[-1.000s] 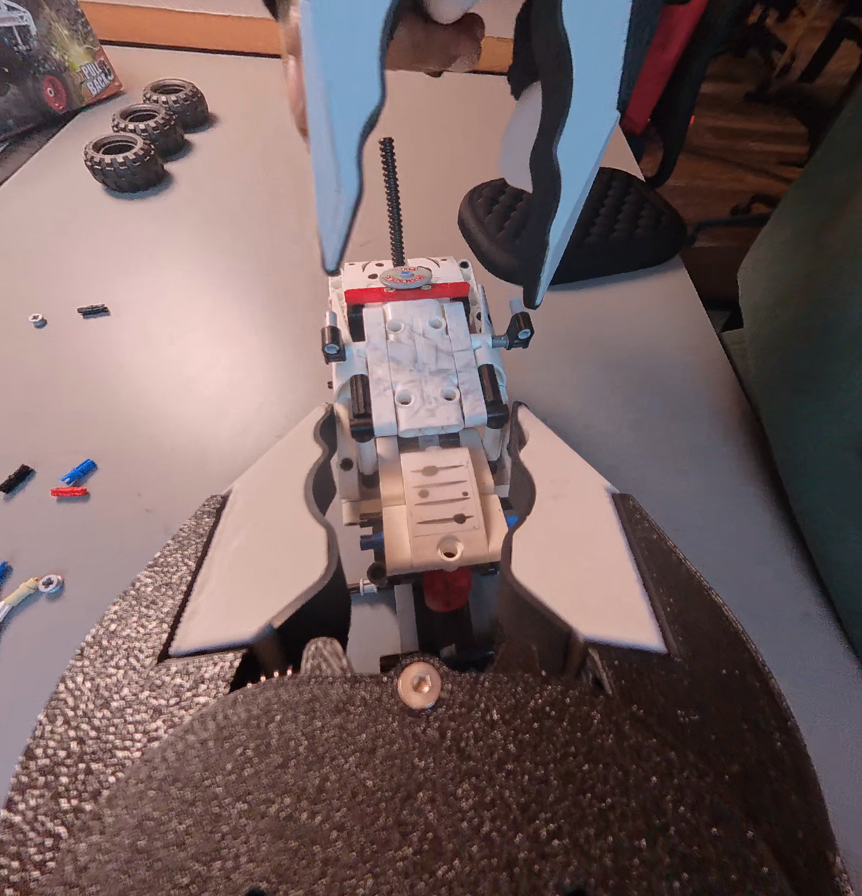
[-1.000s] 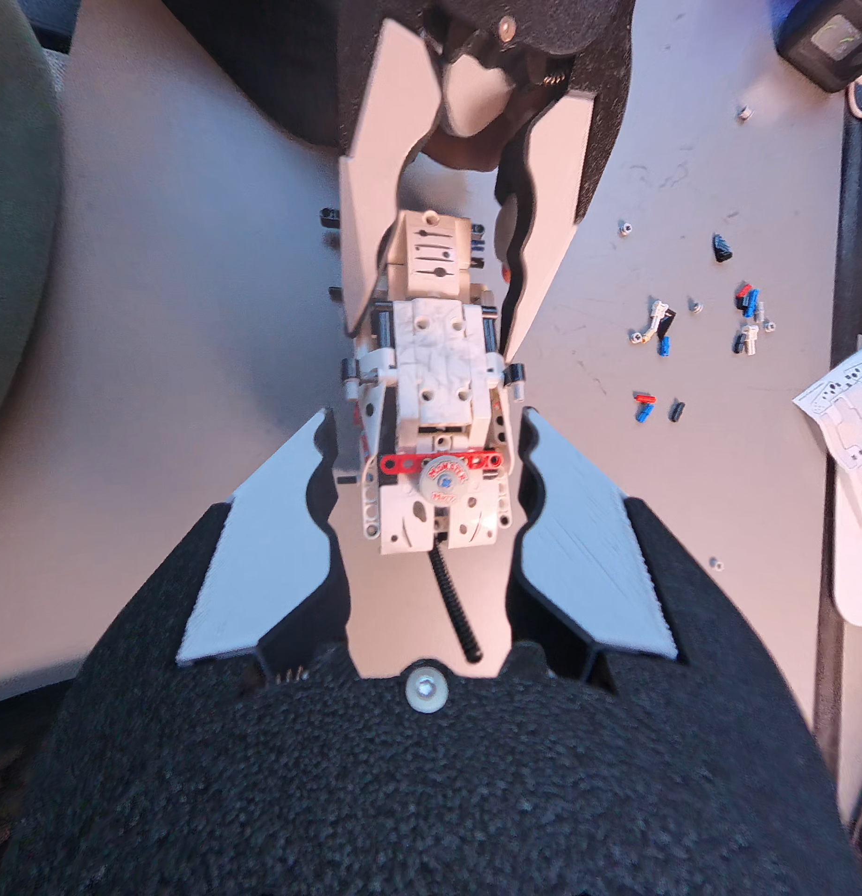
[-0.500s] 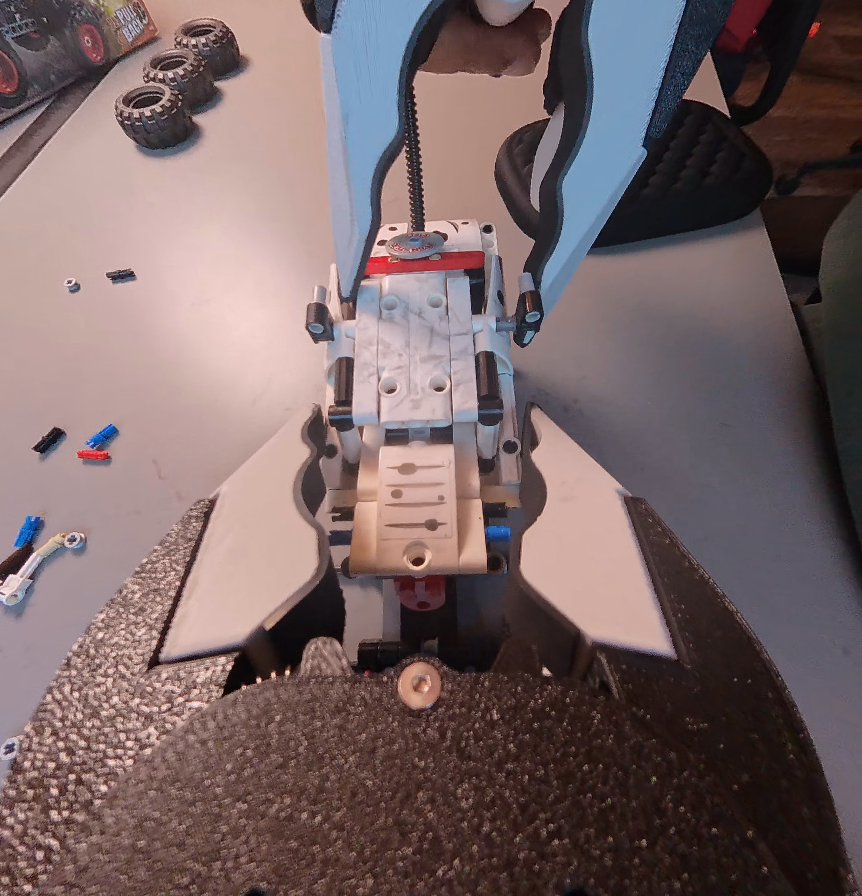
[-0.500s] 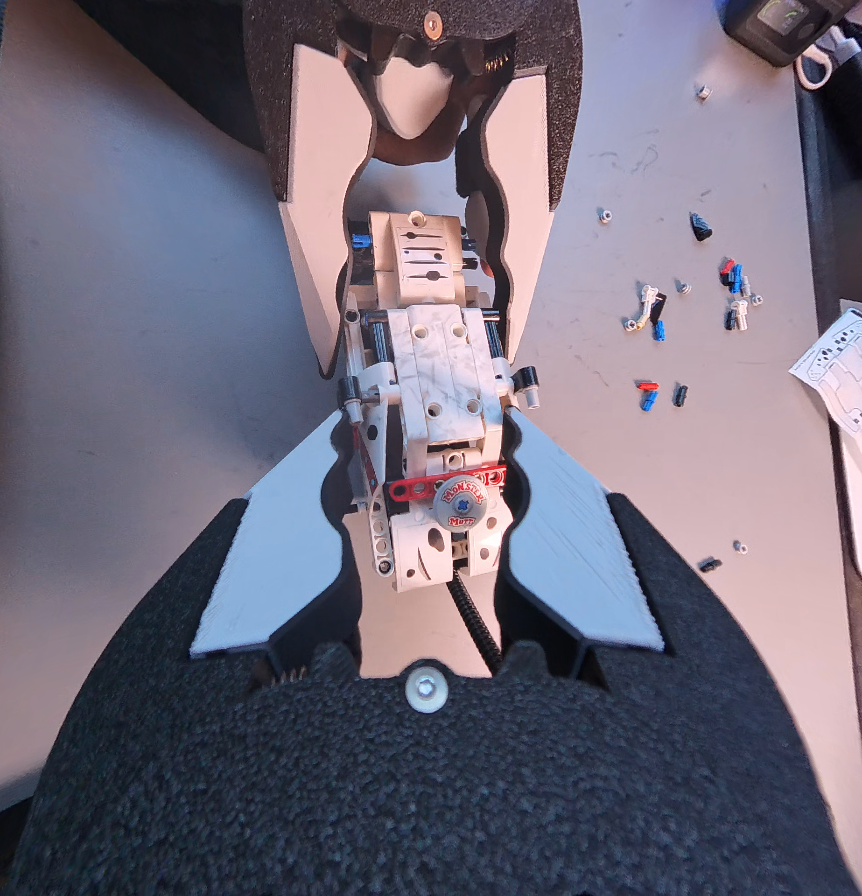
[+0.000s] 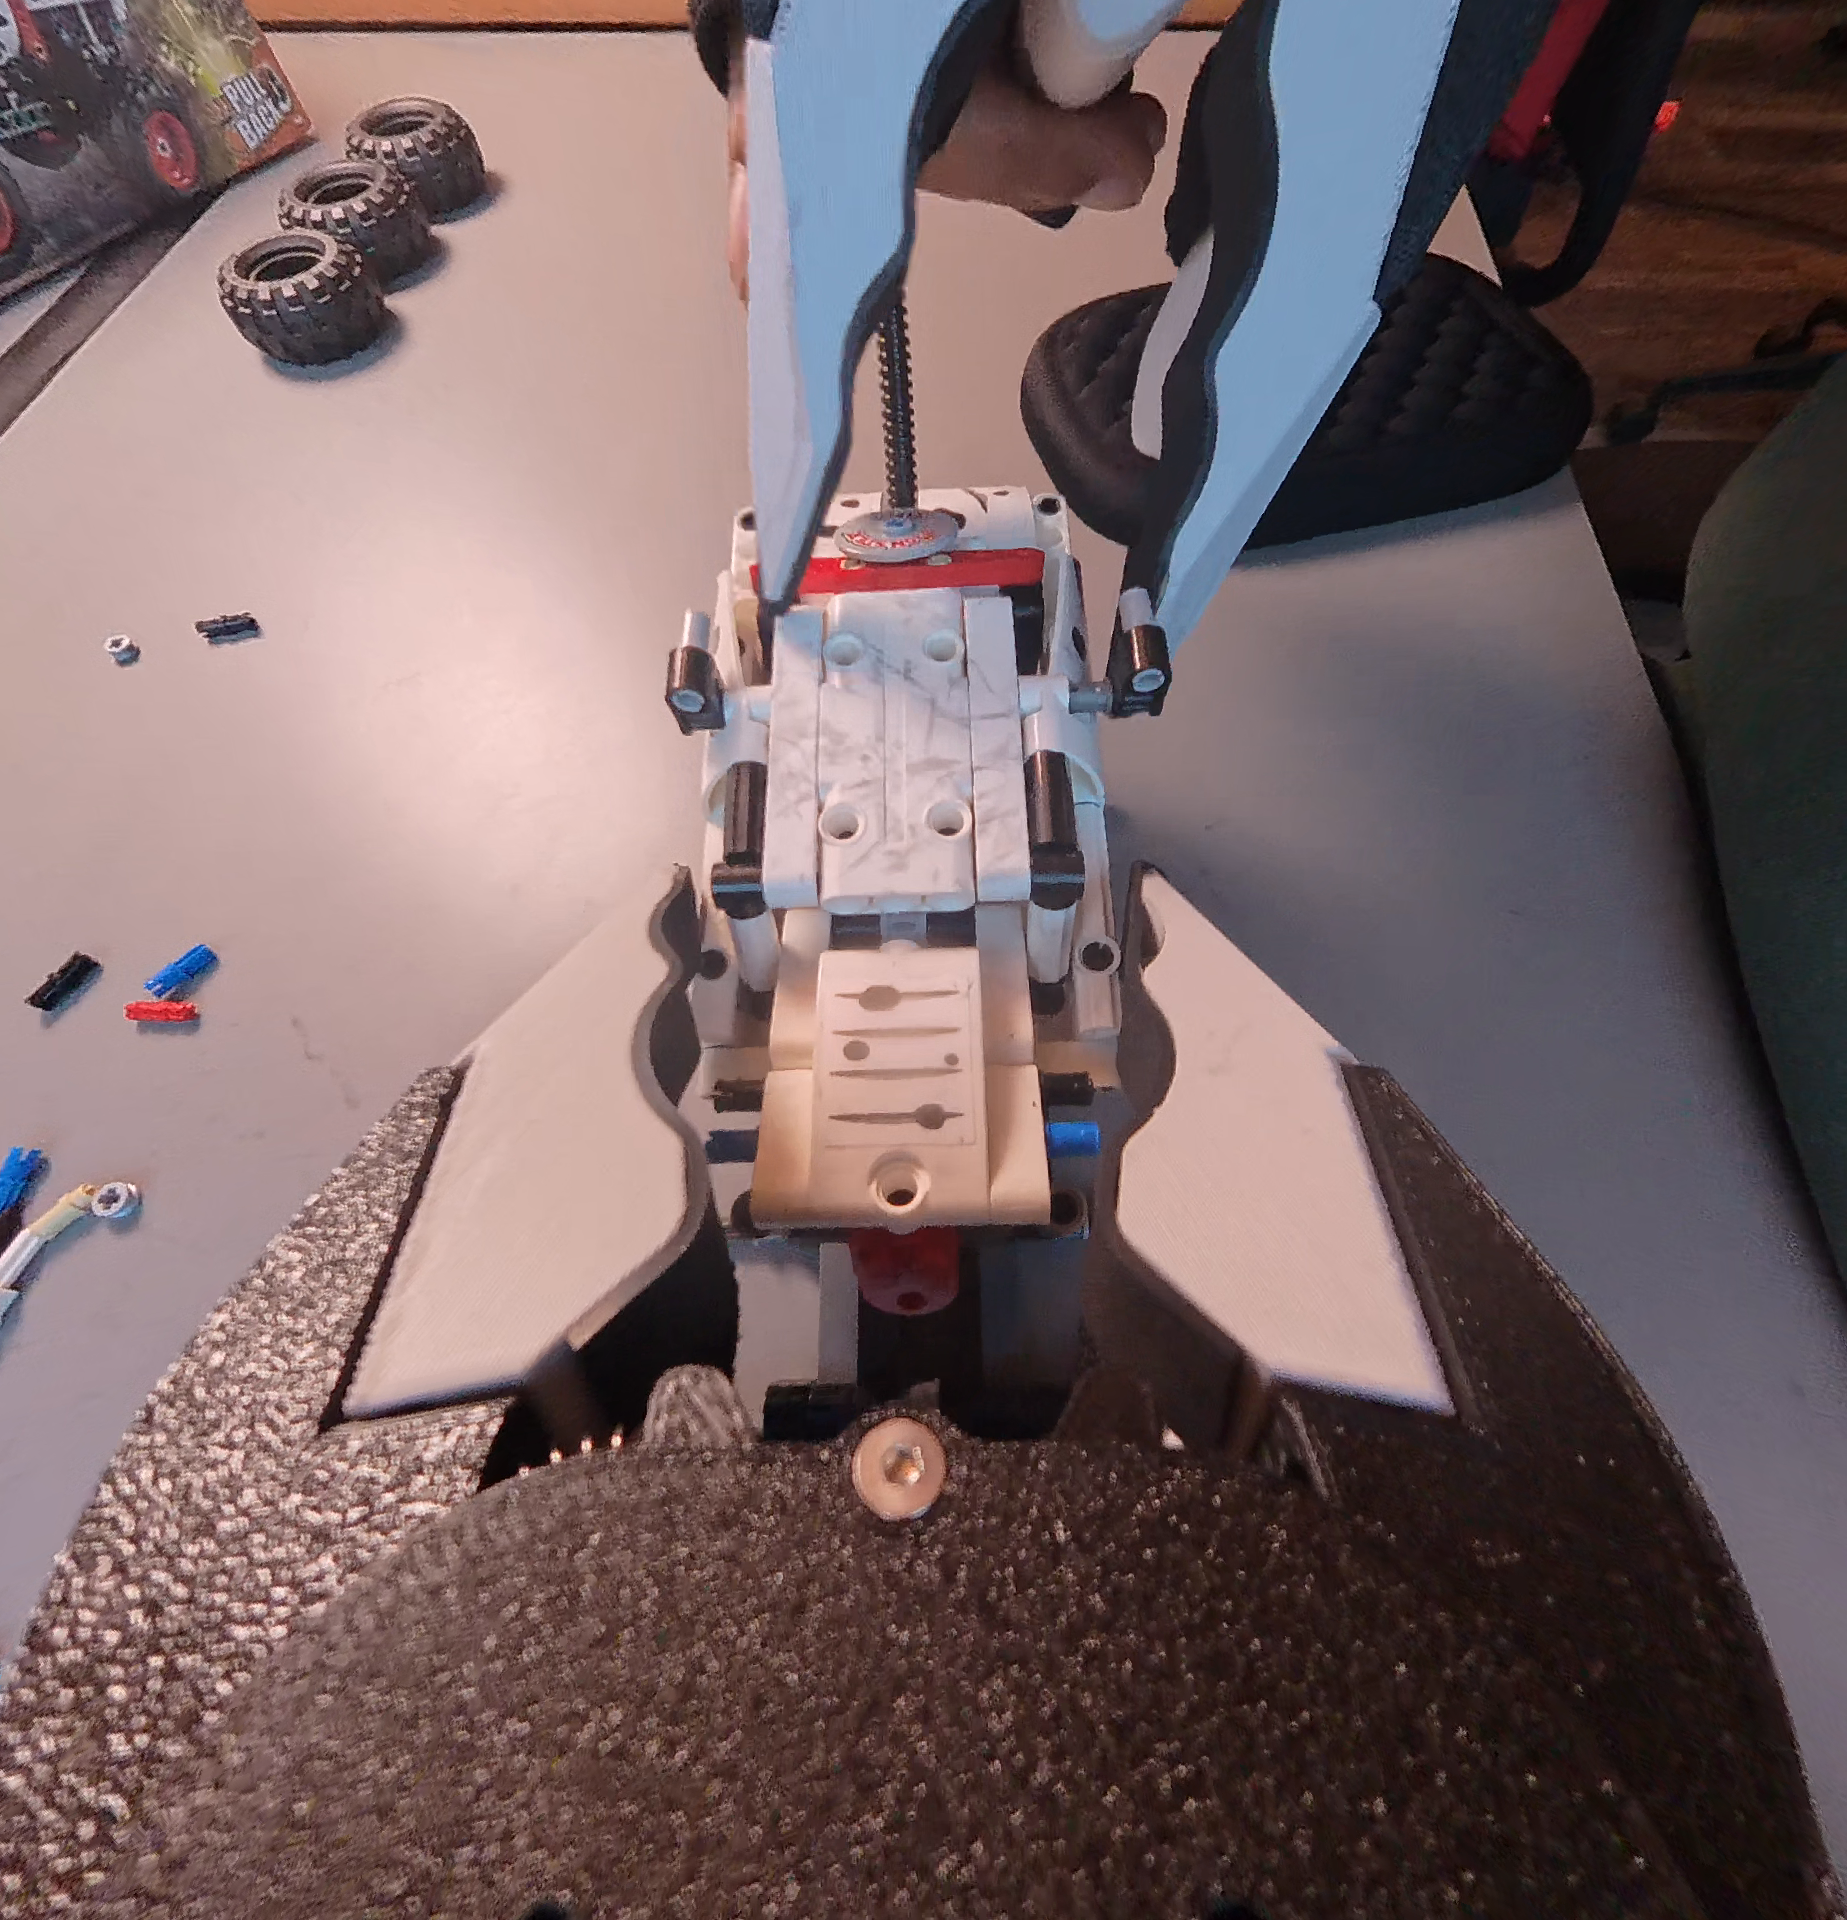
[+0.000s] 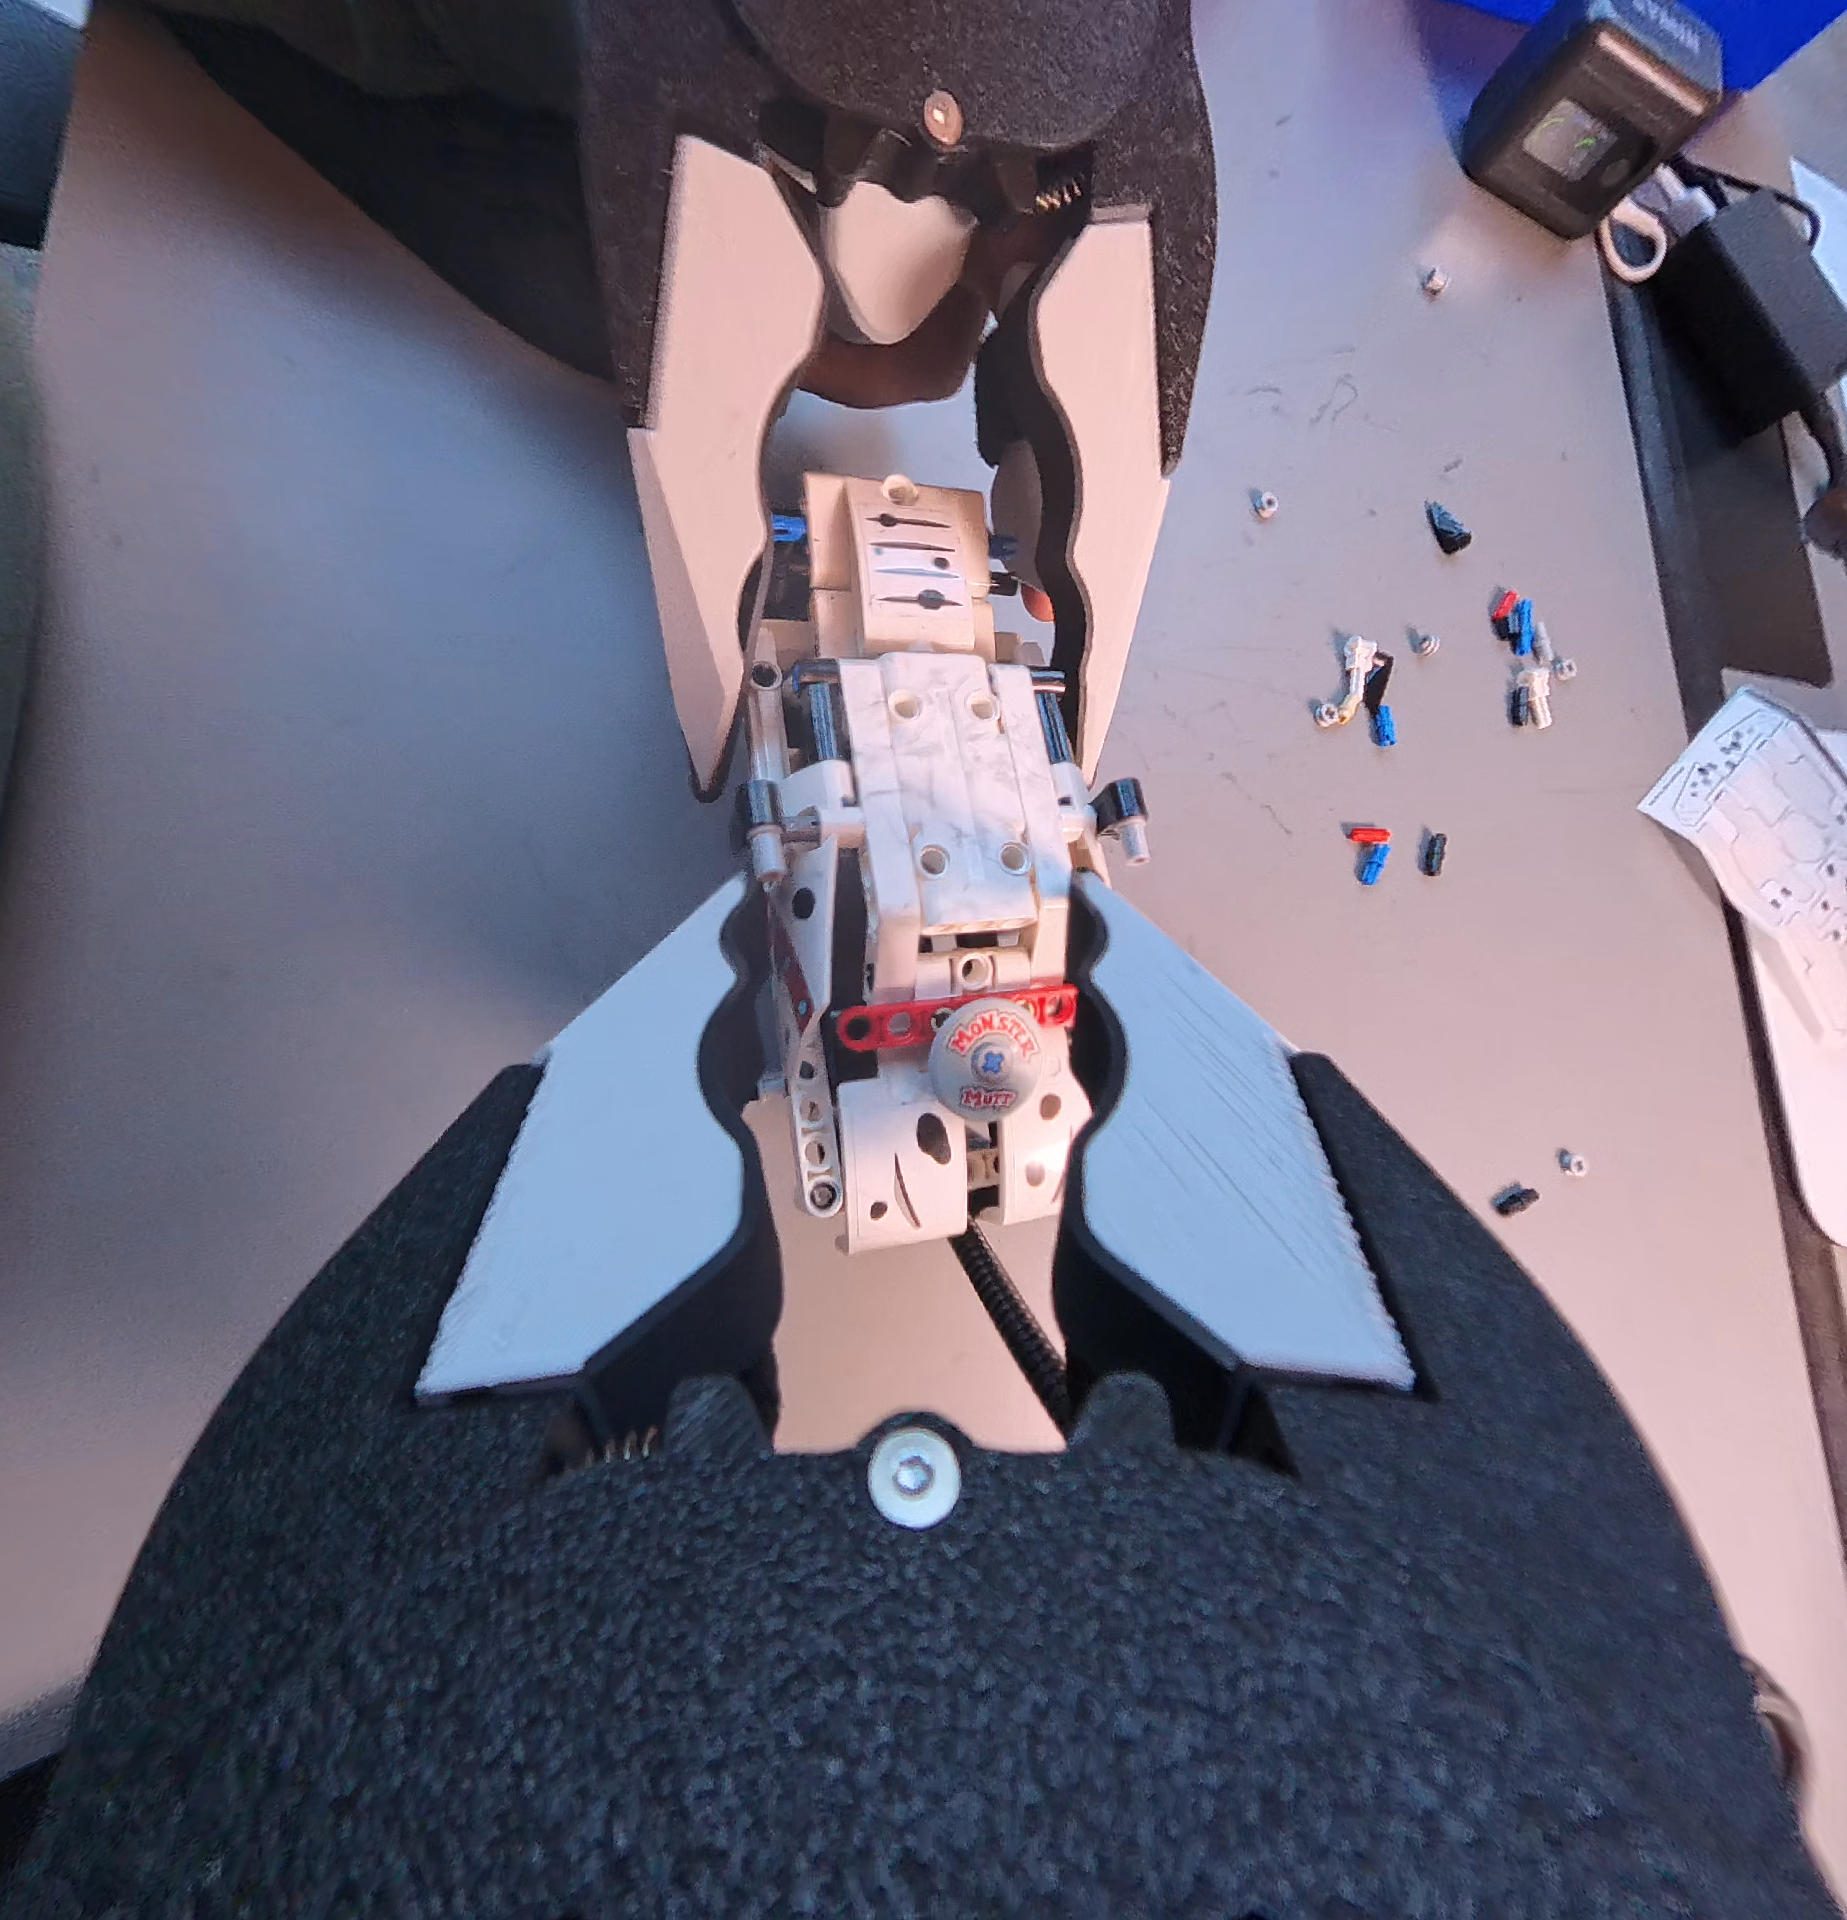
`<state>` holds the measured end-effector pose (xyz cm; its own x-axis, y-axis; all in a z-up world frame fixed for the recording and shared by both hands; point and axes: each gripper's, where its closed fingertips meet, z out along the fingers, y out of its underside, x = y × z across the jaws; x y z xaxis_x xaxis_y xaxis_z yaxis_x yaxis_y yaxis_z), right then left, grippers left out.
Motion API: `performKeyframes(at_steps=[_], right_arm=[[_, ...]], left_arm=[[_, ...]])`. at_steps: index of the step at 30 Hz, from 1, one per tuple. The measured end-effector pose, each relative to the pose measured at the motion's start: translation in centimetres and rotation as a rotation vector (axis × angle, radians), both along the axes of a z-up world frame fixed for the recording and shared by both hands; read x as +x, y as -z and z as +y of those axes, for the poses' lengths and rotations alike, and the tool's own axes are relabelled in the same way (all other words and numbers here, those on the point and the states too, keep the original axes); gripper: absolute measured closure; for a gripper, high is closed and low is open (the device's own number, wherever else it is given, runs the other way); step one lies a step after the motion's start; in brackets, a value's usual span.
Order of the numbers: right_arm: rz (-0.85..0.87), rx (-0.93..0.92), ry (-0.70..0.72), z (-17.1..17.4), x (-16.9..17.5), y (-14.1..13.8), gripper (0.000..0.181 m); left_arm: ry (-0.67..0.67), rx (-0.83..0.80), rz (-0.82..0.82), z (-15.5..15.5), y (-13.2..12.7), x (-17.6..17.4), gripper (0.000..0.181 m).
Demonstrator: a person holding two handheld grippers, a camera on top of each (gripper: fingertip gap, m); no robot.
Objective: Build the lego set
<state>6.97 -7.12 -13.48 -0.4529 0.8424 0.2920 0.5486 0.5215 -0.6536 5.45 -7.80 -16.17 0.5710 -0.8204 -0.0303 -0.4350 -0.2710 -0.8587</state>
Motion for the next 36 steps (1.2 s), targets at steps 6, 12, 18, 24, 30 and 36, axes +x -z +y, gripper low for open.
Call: performKeyframes(at_steps=[6, 12, 18, 24, 30, 36], right_arm=[[0.002, 0.011, -0.117, -0.4, 0.2, -2.5, 0.173], [-0.228, -0.004, -0.191, -0.5, -0.3, -0.7, 0.181], [-0.314, -0.053, -0.189, -0.7, -0.3, -0.5, 0.181], [-0.337, -0.055, -0.199, -0.7, -0.3, -0.4, 0.181], [-0.258, -0.051, -0.166, -0.6, -0.5, -0.7, 0.181], [-0.149, -0.172, -0.116, -2.3, 1.0, -2.5, 0.163]], left_arm=[[0.009, 0.005, -0.011, 0.0, 0.0, -0.1, 0.101], [0.004, 0.014, -0.021, -0.1, -0.1, -0.1, 0.101], [0.003, 0.021, -0.02, -0.1, -0.1, -0.1, 0.101], [-0.005, 0.007, -0.037, -0.1, -0.2, 0.0, 0.101], [-0.007, 0.003, -0.05, -0.1, -0.2, -0.1, 0.101], [-0.009, 0.023, -0.105, -0.3, -1.5, -0.3, 0.103]])
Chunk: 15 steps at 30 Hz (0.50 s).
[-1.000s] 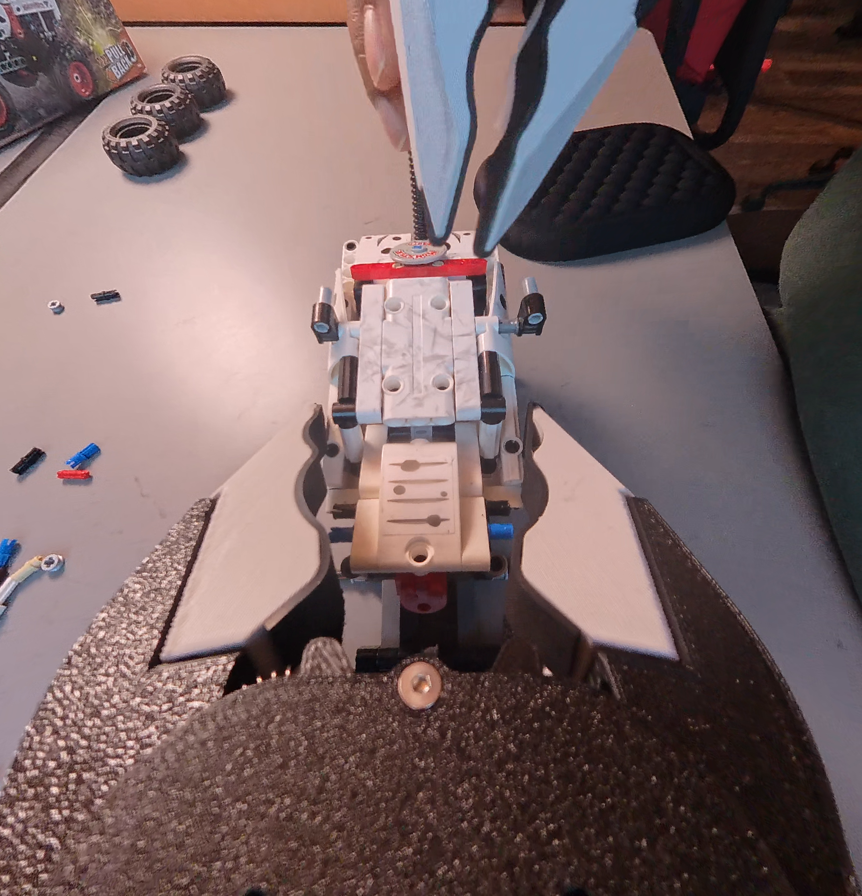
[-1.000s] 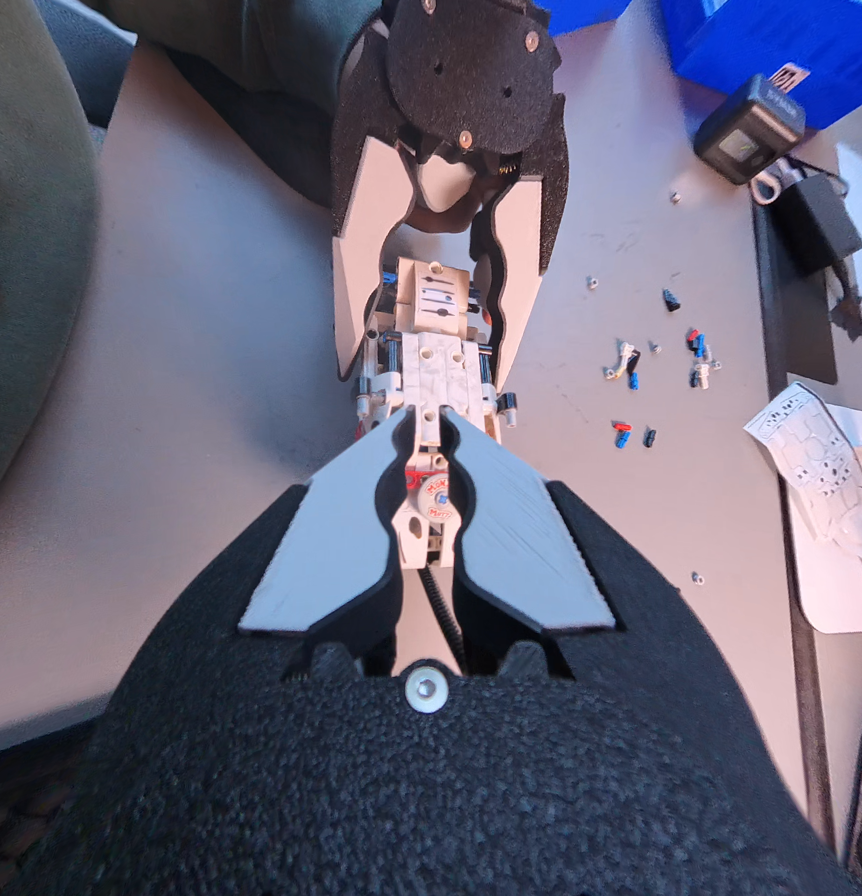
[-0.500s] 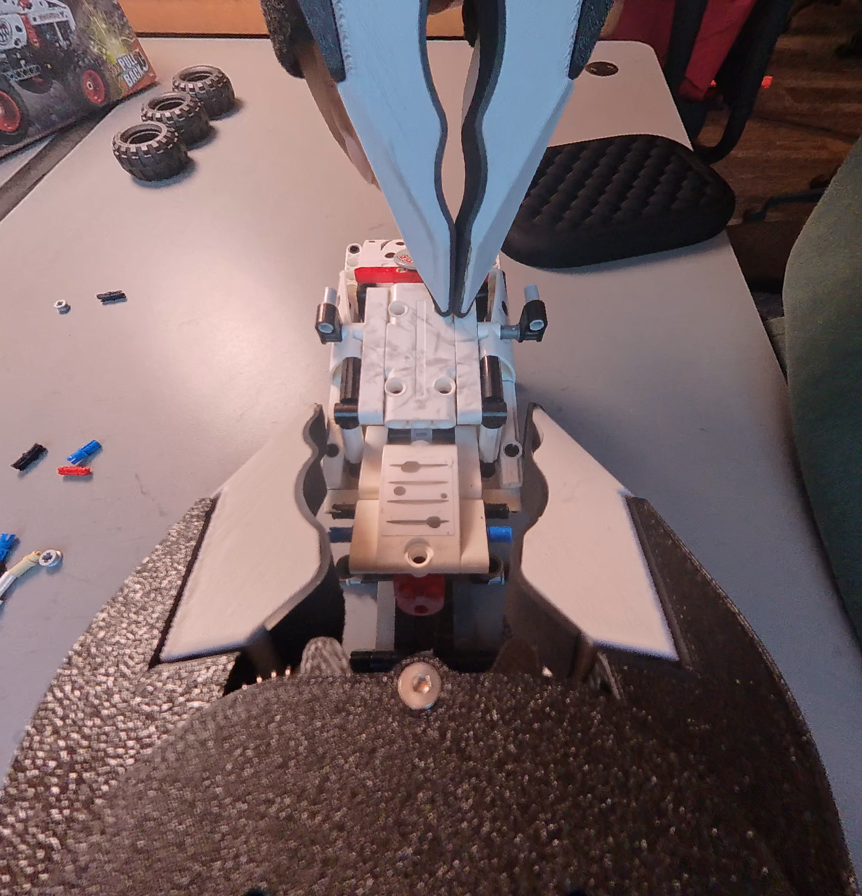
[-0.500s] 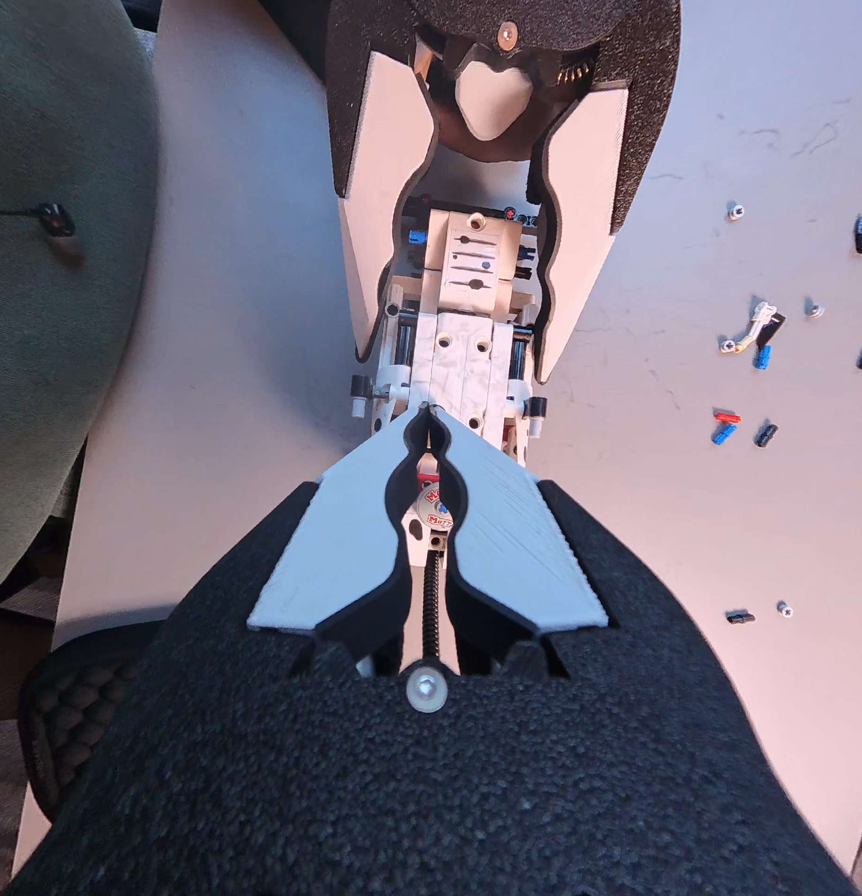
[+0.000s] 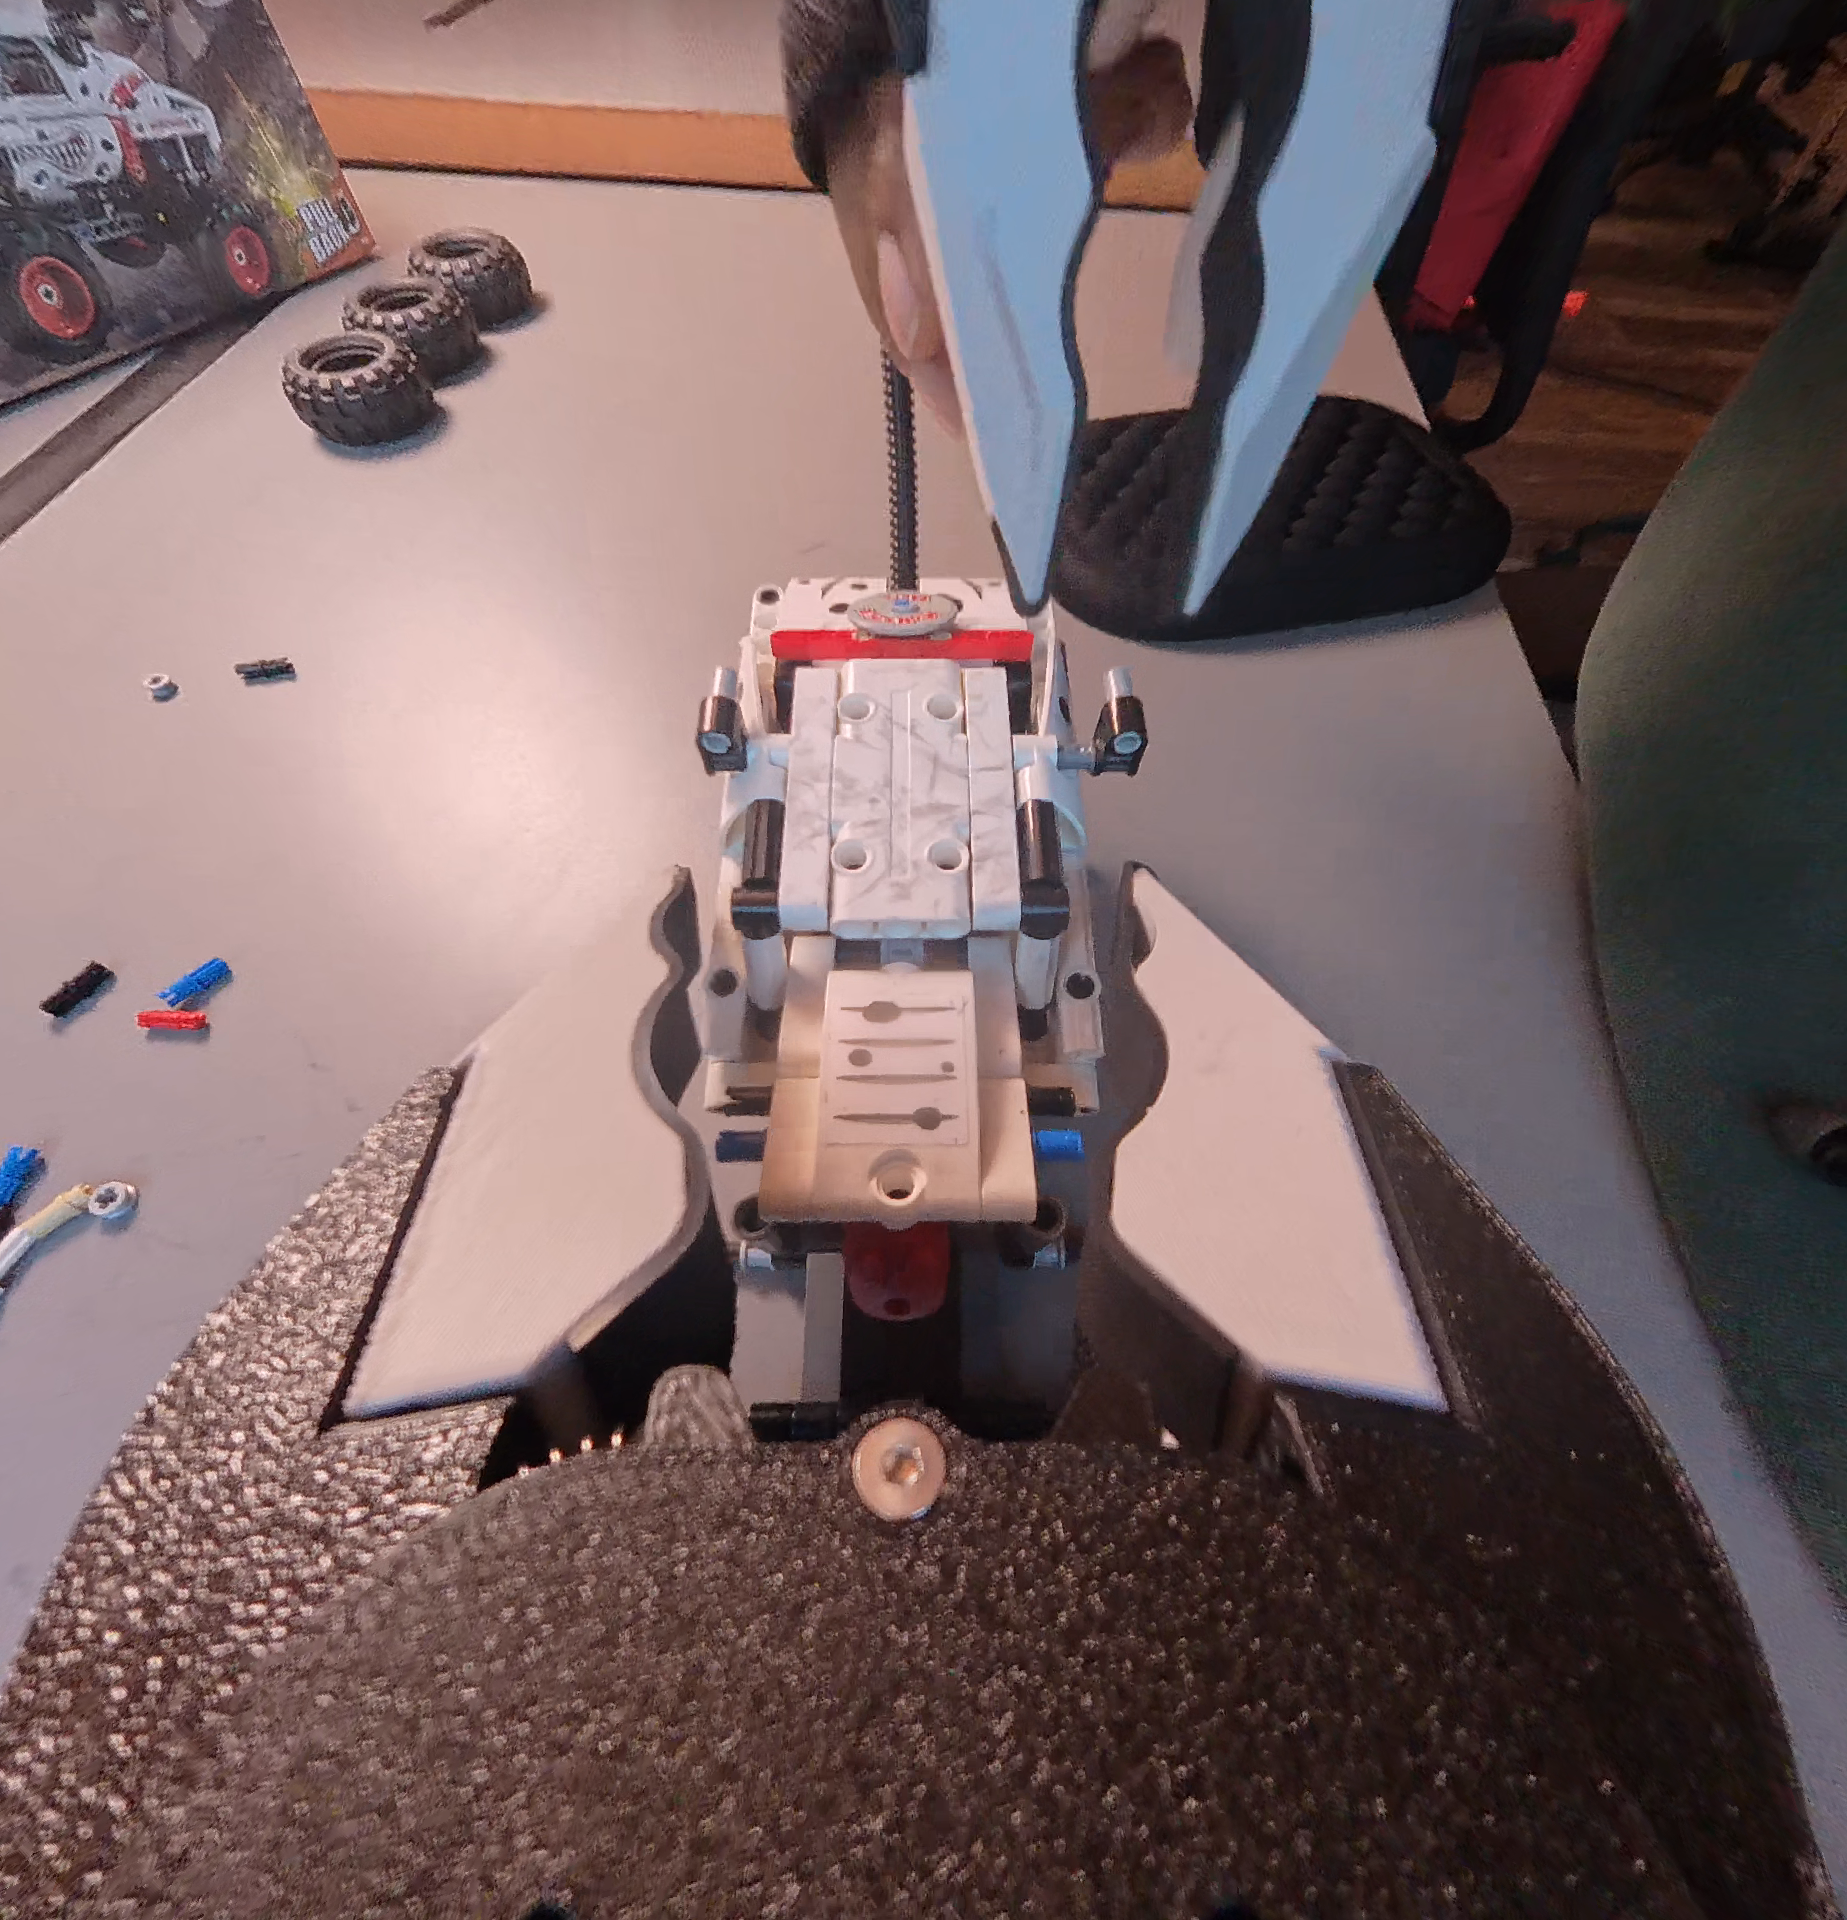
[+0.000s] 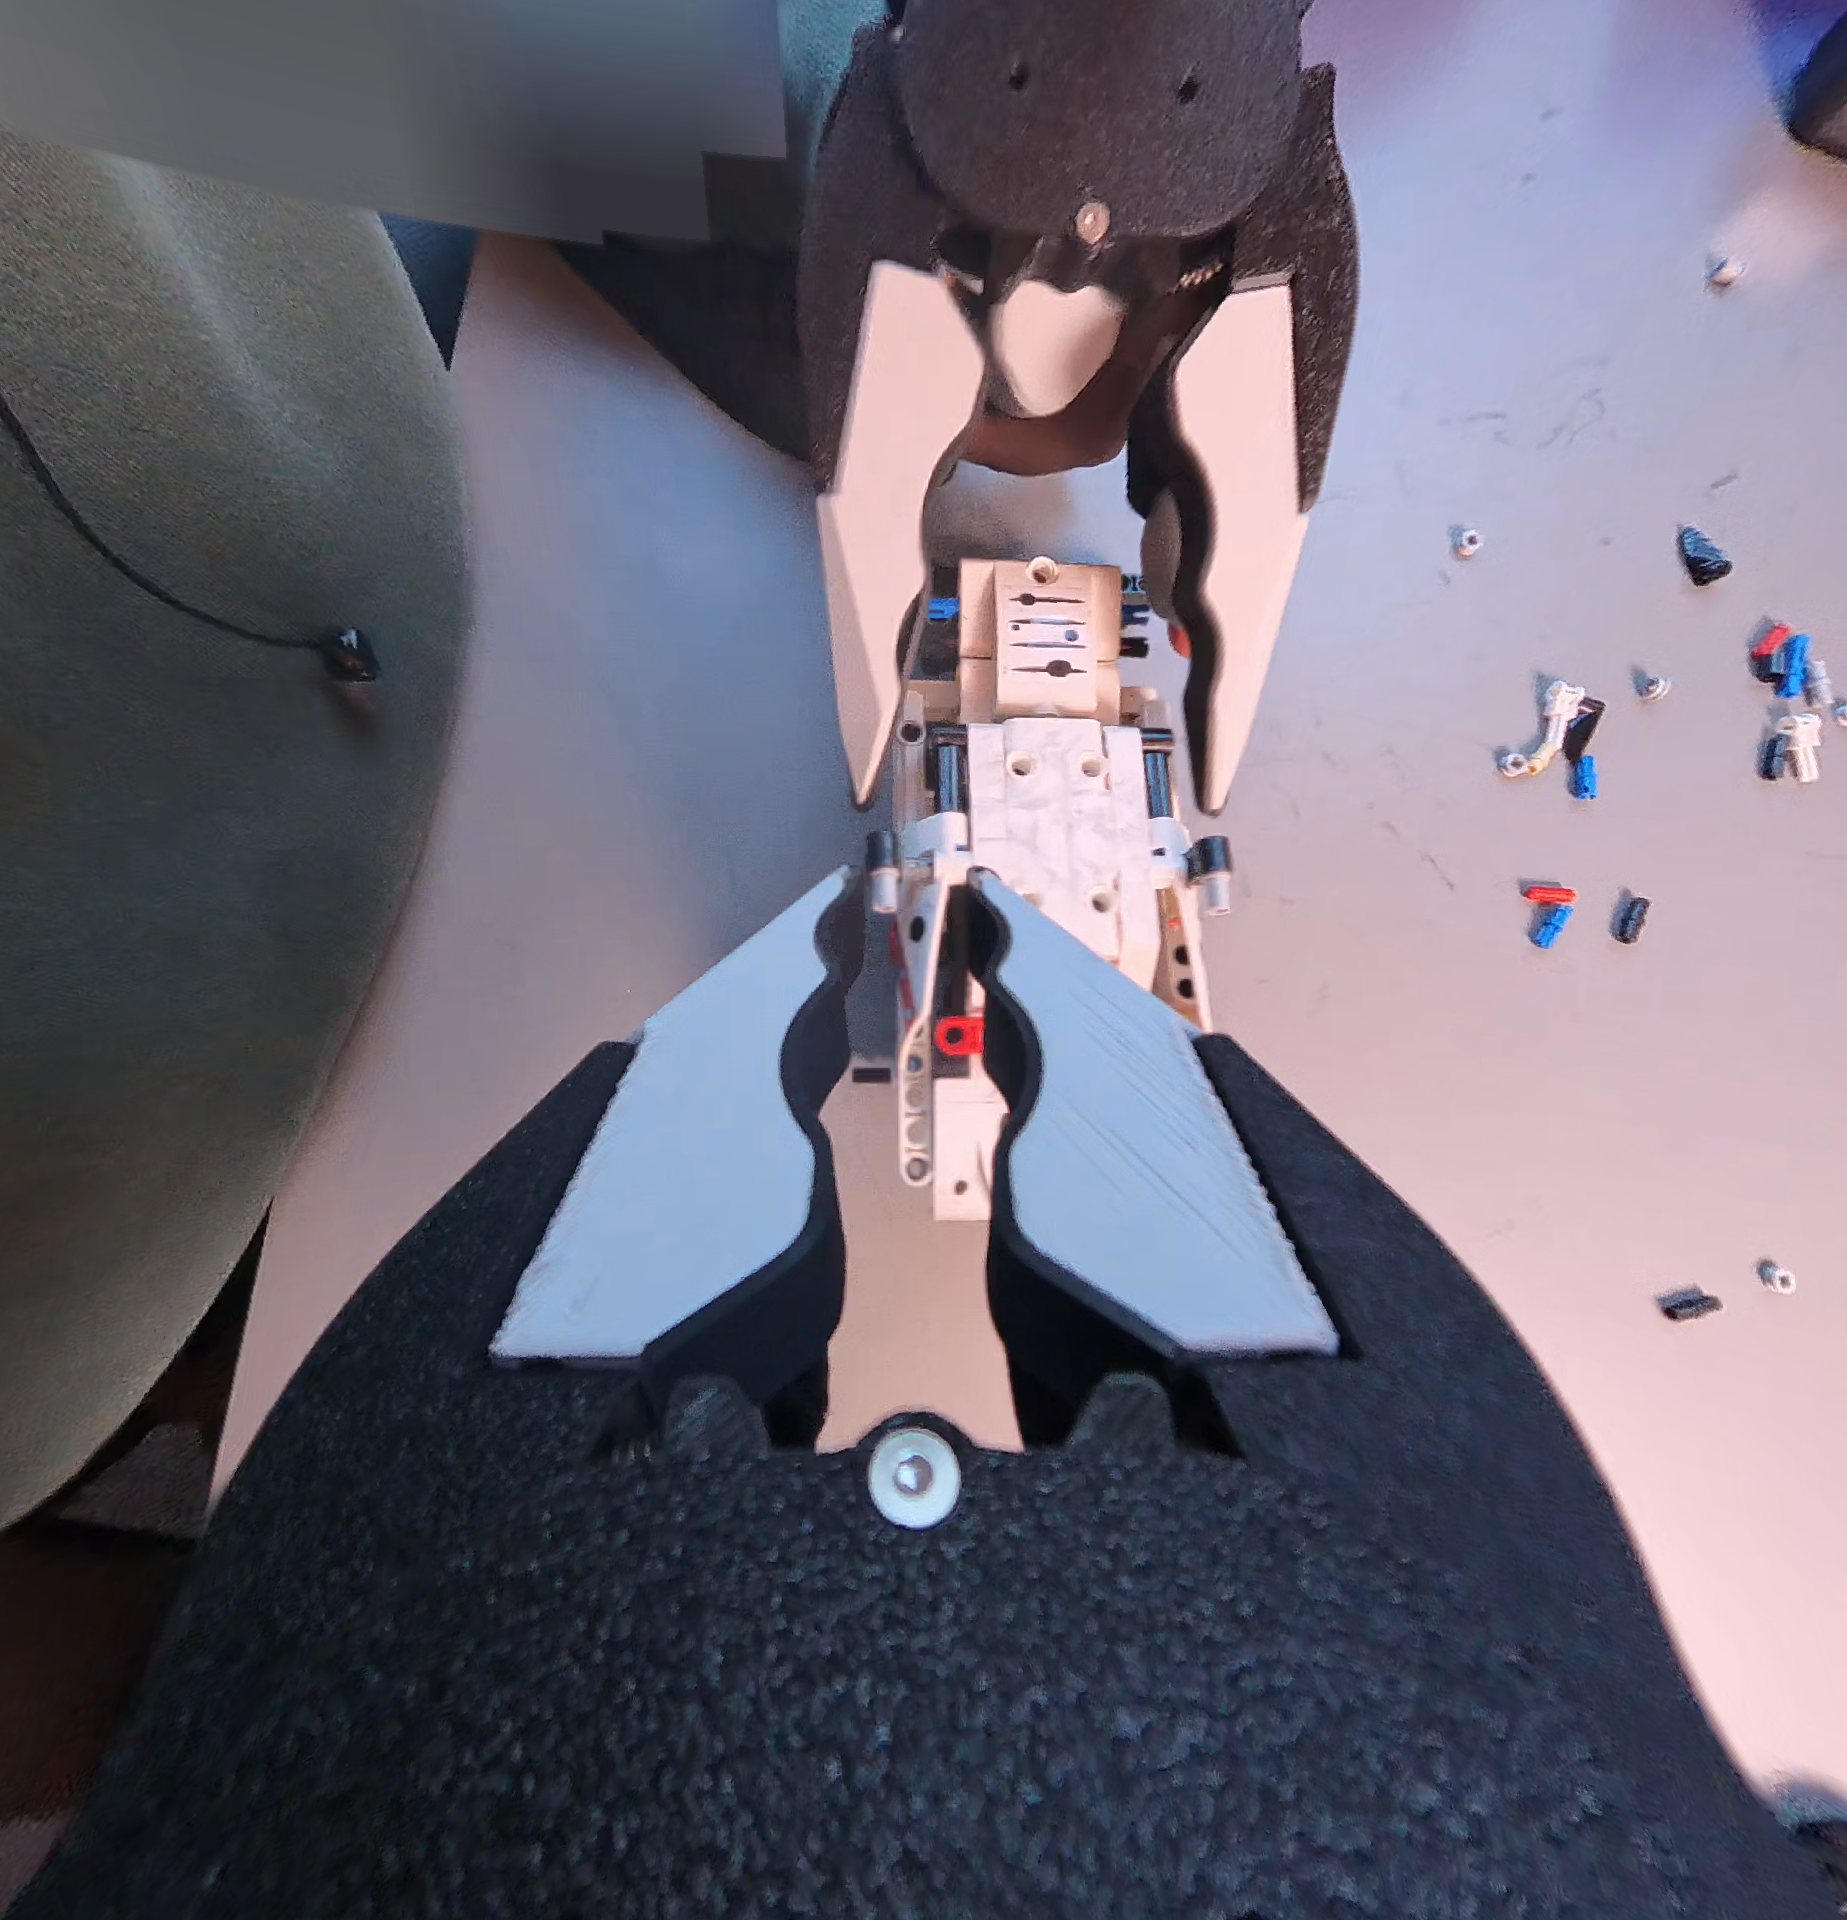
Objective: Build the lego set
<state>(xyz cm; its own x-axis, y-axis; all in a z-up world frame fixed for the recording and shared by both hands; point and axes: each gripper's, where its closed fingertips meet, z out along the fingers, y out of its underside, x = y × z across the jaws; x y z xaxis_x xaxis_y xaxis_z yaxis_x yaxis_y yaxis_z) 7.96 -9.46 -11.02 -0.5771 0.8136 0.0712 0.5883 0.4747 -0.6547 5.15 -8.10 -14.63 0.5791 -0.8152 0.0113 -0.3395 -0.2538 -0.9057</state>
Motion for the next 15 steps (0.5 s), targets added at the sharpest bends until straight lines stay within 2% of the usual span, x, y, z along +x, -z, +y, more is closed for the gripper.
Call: performKeyframes(at_steps=[5, 10, 15], right_arm=[[0.111, 0.11, 0.097, -1.1, -0.2, 1.9, 0.159], [0.183, 0.154, 0.181, -0.7, -0.3, 2.2, 0.17], [0.191, 0.155, 0.217, -0.5, -0.2, 2.2, 0.171]], left_arm=[[-0.002, -0.018, -0.039, 0.0, -0.4, -0.2, 0.12], [-0.023, -0.022, -0.029, 0.0, -0.4, -0.1, 0.121], [-0.044, -0.019, -0.018, 0.0, -0.4, 0.0, 0.121]])
